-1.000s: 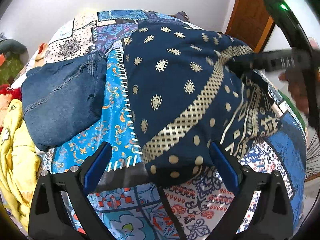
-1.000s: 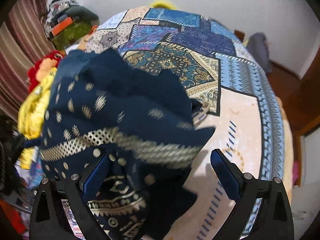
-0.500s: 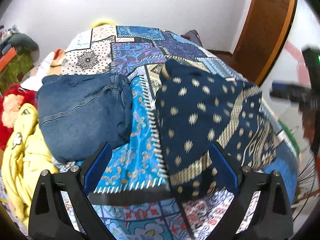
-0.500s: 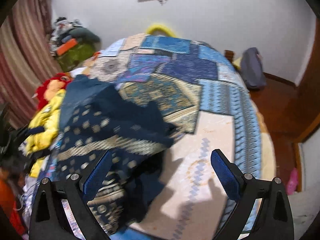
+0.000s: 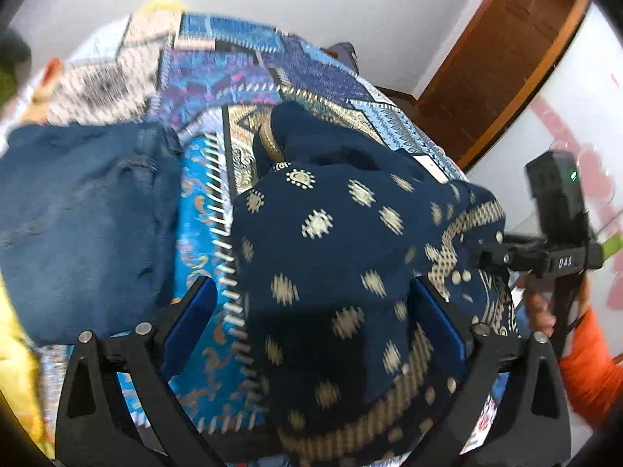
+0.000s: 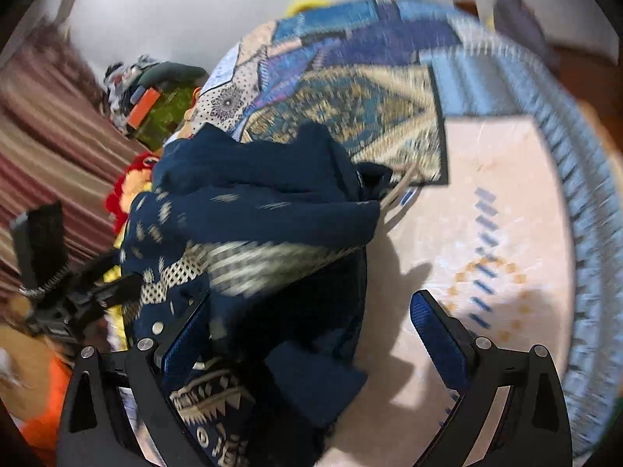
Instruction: Fold large clothes
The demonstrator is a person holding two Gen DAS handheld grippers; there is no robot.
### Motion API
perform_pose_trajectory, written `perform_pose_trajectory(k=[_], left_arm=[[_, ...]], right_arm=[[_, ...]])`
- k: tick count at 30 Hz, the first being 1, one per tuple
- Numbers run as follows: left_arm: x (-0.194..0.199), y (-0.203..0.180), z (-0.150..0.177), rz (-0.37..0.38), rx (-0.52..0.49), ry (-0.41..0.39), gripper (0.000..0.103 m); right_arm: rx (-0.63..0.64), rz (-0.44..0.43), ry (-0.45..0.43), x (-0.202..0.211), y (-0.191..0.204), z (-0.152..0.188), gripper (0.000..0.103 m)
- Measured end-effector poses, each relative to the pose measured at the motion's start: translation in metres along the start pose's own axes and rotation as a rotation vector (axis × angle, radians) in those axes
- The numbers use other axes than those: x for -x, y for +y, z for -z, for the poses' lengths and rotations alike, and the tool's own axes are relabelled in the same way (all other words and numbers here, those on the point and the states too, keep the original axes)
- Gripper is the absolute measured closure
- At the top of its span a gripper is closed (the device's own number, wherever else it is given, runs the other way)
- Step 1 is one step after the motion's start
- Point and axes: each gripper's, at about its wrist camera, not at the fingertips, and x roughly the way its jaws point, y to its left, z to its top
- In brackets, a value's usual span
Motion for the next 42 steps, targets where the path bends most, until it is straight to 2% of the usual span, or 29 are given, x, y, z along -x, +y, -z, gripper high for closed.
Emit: perform_pose_trajectory(k=[4, 6, 8, 9, 10, 11, 13, 14, 16, 19, 25, 30, 33, 37, 42], left_arm=[[-0.032, 0.026, -0.012, 0.147, 0.145, 0.075, 0.000], [-0.039, 0.031, -0.013, 0.182, 0.166, 0.088, 0.000], [-0.042, 0.031, -0.016, 0.208, 0.153, 0.088, 0.002], [-0.043, 0.033, -0.018, 0.217, 0.155, 0.091, 0.004], [-0.045, 0.035, -0.019, 0.222, 0.171, 0.095, 0.006], [-0.045, 0.038, -0.020, 0.231, 0.194, 0.097, 0.010], [-0.041, 0.041, -0.021, 0.240, 0.213, 0.093, 0.019], [-0.036, 0.040, -0.021, 0.243, 0.208, 0.087, 0.026], [-0.022, 0.037, -0.018, 0.236, 0.176, 0.051, 0.033], [0.010, 0.030, -0.012, 0.219, 0.133, -0.018, 0.038], [0.083, 0.035, -0.013, 0.142, 0.073, -0.136, 0.039], [0.142, 0.056, -0.018, 0.089, 0.071, -0.240, 0.039], [0.165, 0.076, -0.020, 0.036, 0.072, -0.282, 0.039], [0.182, 0.111, -0.023, -0.030, 0.093, -0.306, 0.039], [0.174, 0.163, -0.025, -0.071, 0.173, -0.284, 0.039]], right_arm=[[-0.017, -0.077, 0.030, -0.020, -0.007, -0.010, 0.005], [-0.016, -0.108, 0.035, -0.027, -0.006, -0.015, 0.005], [-0.011, -0.126, 0.038, -0.034, -0.002, -0.020, 0.010], [-0.005, -0.146, 0.042, -0.037, 0.001, -0.023, 0.019], [-0.012, -0.155, 0.047, -0.040, 0.003, -0.026, 0.024], [-0.016, -0.150, 0.046, -0.041, 0.004, -0.028, 0.025], [-0.004, -0.159, 0.039, -0.041, 0.011, -0.032, 0.041], [0.005, -0.158, 0.033, -0.038, 0.015, -0.033, 0.045], [0.043, -0.158, 0.001, -0.029, 0.028, -0.032, 0.061], [0.096, -0.161, -0.034, -0.019, 0.053, -0.033, 0.067], [0.211, -0.158, -0.109, 0.003, 0.121, -0.043, 0.069], [0.299, -0.162, -0.169, 0.009, 0.185, -0.059, 0.069], [0.311, -0.176, -0.183, -0.006, 0.217, -0.073, 0.069], [0.297, -0.199, -0.155, -0.039, 0.249, -0.089, 0.069], [0.278, -0.198, -0.092, -0.100, 0.274, -0.110, 0.069]])
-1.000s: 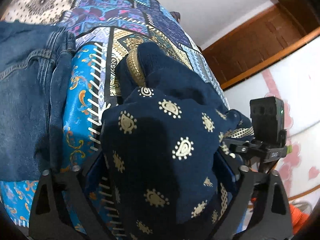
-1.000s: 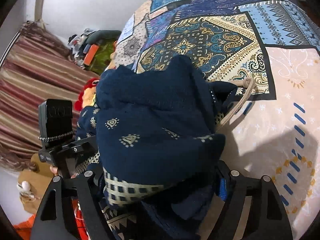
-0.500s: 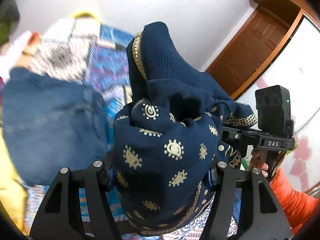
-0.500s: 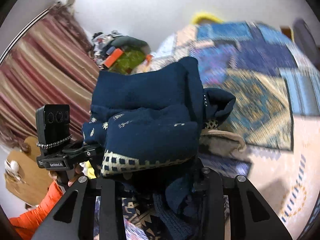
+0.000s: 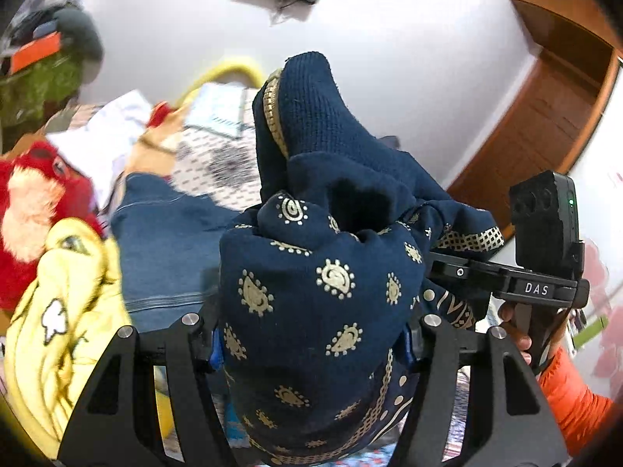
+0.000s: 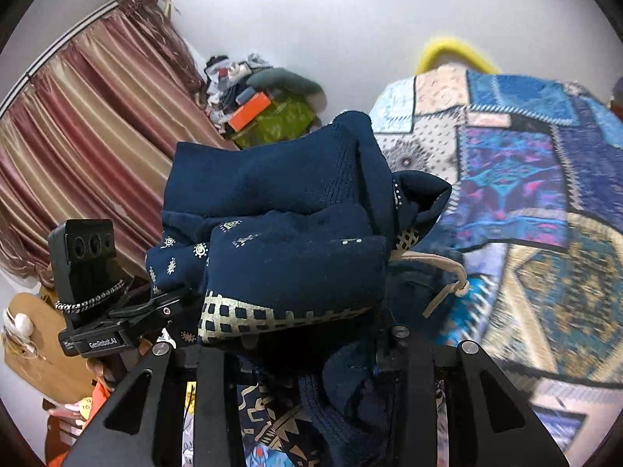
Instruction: Fold large clothes
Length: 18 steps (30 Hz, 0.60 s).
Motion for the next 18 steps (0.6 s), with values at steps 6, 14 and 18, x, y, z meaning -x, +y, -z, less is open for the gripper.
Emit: perform_pose_trajectory(k=[6, 14, 18], left_arm=[[-0.051, 0.066, -0.008, -0.054, 0.098, 0.083, 0.039], [-0.113, 0.143, -0.013, 0.009, 0.308, 0.147, 0.035], [-0.106, 0.132, -0.013, 0.007, 0.235, 0.158, 0.035]], right_arm=[[-0.058, 0.038, 0.108, -0.092, -0.025, -0.016, 0.069], [-0.079, 0.102, 0.171, -0.148, -0.072, -0.037, 0.060], [-0.036, 0.096, 0.169, -0.137, -0.072, -0.035, 0.058]])
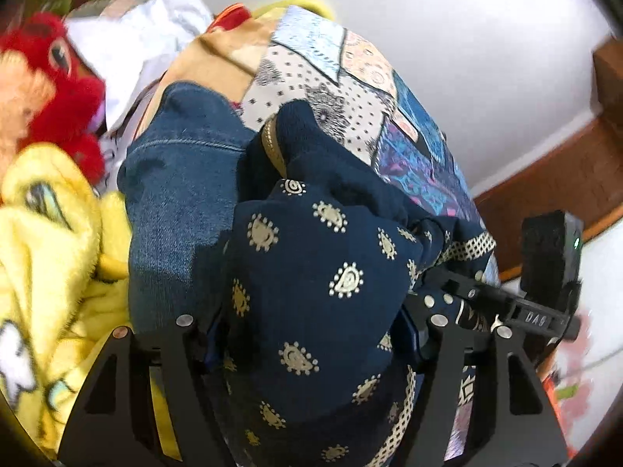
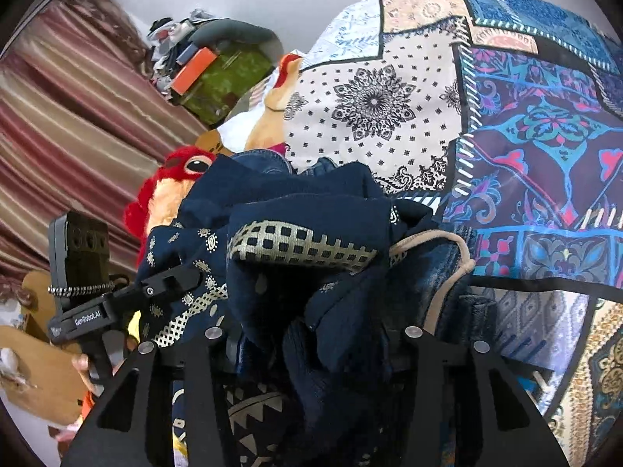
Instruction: Fold large clothes
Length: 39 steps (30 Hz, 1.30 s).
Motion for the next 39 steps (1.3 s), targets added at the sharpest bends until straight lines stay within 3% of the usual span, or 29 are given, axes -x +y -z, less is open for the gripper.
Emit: perform_pose_trajectory(k=[4, 8, 9, 11, 13, 15, 21, 27, 32, 39], left_arm=[[0.020, -0.018, 0.003, -0.053, -0.090, -0.028, 0.033], [0.043, -0.029, 0.002, -0.152, -0.154, -0.122, 0.033], [0.053, -0.032, 0.003, -0.171, -0.158, -0.159, 0.033], [0.063, -0.037, 0.007, -0.188, -0.161, -0.183, 0.033], [0.066, -0.042, 0.014, -0.211, -0.189, -0.185, 0.033], [0.064, -0.047, 0.025, -0.232, -0.220, -0.176, 0.033], [0.033, -0.050, 0.081, -0.344, -0.323, -0.089, 0.027], [0.048, -0.056, 0.120, -0.372, -0.346, -0.092, 0.025], [0.088, -0.084, 0.142, -0.409, -0.370, -0.166, 0.025], [0.195, -0.161, 0.172, -0.379, -0.422, -0.427, 0.025]], right_arm=[[0.119, 0.087, -0.033, 0.030, 0.022, 0.010, 0.058], [0.251, 0.283, -0.169, 0.070, 0.046, 0.019, 0.057], [0.258, 0.297, -0.200, 0.080, 0.051, 0.022, 0.056], [0.252, 0.234, -0.221, 0.094, 0.058, 0.026, 0.055], [0.233, 0.181, -0.216, 0.097, 0.065, 0.034, 0.042], [0.245, 0.184, -0.213, 0.091, 0.072, 0.046, 0.038], [0.323, 0.344, -0.059, 0.032, 0.065, 0.089, 0.038], [0.325, 0.364, -0.029, 0.056, 0.054, 0.129, 0.038], [0.318, 0.338, -0.131, 0.123, 0.081, 0.156, 0.038], [0.342, 0.256, -0.422, 0.252, 0.158, 0.193, 0.038]])
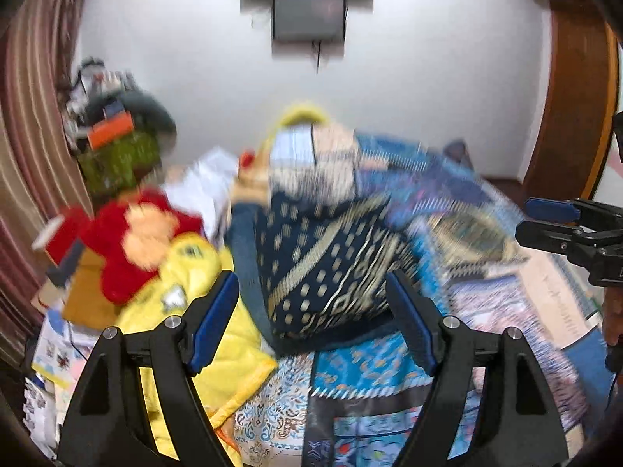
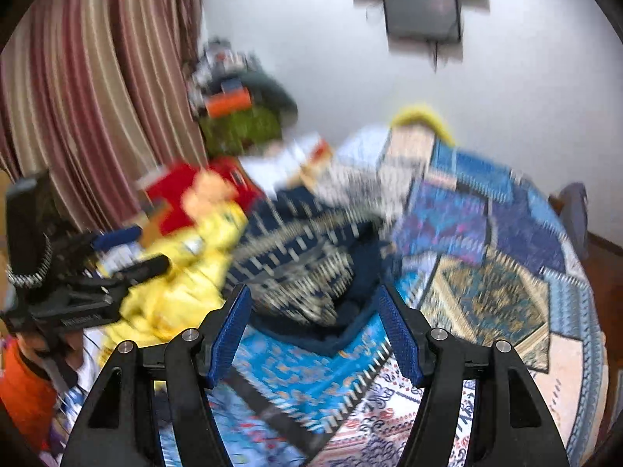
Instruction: Fold large clothes
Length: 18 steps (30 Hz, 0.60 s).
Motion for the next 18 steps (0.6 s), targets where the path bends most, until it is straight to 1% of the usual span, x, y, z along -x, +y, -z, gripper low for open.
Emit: perform_pose_trajectory(k=[1, 3, 5, 6, 9, 11, 12, 14, 16, 18], left_arm=[[0.014, -0.005, -0.006, -0.003, -0.005, -0.034, 0.025], [0.057, -0.018, -0.016, 0.000, -0.018, -0.130, 0.025], [0.098, -0.032, -0.024, 0.022, -0.022, -0.223, 0.025], [0.116, -0.037, -0.027, 0.037, -0.022, -0.266, 0.025], [0.166, -0.049, -0.031, 0.067, -0.011, -0.384, 0.025], [0.198, -0.059, -0.028, 0.066, -0.006, -0.460, 0.025], [0.206, -0.063, -0.026, 0.061, -0.009, -0.478, 0.025], [0.224, -0.070, -0.019, 0.022, -0.014, -0.517, 0.025], [0.235, -0.075, -0.011, -0.017, -0.007, -0.543, 0.025], [0.241, -0.079, -0.003, -0.035, -0.006, -0.552, 0.025]], right_arm=[[0.007, 0.001, -0.038, 0.017, 0.008, -0.005, 0.038], [0.024, 0.005, -0.129, 0.054, 0.024, -0.012, 0.038], [0.038, 0.000, -0.217, 0.090, 0.040, -0.016, 0.038], [0.049, -0.002, -0.268, 0.111, 0.049, -0.017, 0.038], [0.067, 0.005, -0.375, 0.153, 0.070, -0.015, 0.038], [0.076, 0.007, -0.443, 0.178, 0.084, -0.009, 0.038], [0.077, 0.008, -0.463, 0.187, 0.089, -0.006, 0.038], [0.070, 0.002, -0.495, 0.201, 0.098, 0.001, 0.038], [0.060, -0.004, -0.502, 0.210, 0.104, 0.008, 0.038], [0.044, -0.006, -0.501, 0.215, 0.107, 0.014, 0.038]])
